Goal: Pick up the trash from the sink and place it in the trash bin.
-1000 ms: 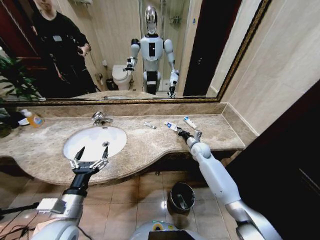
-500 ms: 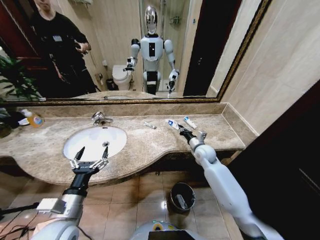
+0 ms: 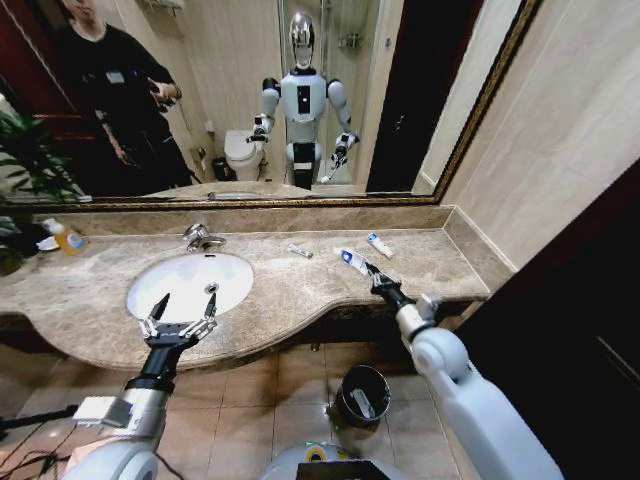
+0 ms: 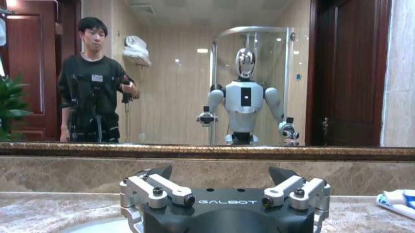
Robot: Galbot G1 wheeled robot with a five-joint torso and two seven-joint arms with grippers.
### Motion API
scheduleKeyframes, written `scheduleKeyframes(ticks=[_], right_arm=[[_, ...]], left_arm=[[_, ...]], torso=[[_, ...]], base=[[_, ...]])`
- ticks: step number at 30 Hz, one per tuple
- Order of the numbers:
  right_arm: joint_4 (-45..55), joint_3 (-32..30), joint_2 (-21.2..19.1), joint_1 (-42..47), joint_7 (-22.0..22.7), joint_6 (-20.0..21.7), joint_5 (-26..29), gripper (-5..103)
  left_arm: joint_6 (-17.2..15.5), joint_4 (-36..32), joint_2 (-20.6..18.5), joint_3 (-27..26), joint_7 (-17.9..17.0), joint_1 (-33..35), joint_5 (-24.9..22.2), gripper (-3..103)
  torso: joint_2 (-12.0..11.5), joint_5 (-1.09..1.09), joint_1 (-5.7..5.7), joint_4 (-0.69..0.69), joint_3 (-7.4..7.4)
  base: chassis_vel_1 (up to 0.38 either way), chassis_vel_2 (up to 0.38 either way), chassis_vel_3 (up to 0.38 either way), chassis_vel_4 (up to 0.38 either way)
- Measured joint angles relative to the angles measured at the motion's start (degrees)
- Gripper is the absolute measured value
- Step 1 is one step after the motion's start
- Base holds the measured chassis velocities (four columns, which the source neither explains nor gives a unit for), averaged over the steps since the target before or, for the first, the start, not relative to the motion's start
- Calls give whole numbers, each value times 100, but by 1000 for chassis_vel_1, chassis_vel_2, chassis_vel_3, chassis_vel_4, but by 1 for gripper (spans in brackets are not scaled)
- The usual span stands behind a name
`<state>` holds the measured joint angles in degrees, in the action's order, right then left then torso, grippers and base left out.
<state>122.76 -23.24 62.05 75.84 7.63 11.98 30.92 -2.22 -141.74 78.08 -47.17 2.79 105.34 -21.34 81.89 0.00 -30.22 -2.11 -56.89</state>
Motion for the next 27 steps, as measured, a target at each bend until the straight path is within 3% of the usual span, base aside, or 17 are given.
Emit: scheduleKeyframes(ticks=[10,27], right_arm=[[158,-783,236,1372,-927,-986,-632,0],[-525,-905,679,2259,-1154,-1836,-1007,0]], left_arm=[[0,0,0,0,0,0,0,100],[0,0,0,0,0,0,0,100]], torso=[[0,1,0,0,0],[-1,0,-1,0,-1]], base=[[0,0,0,0],[0,0,0,0]])
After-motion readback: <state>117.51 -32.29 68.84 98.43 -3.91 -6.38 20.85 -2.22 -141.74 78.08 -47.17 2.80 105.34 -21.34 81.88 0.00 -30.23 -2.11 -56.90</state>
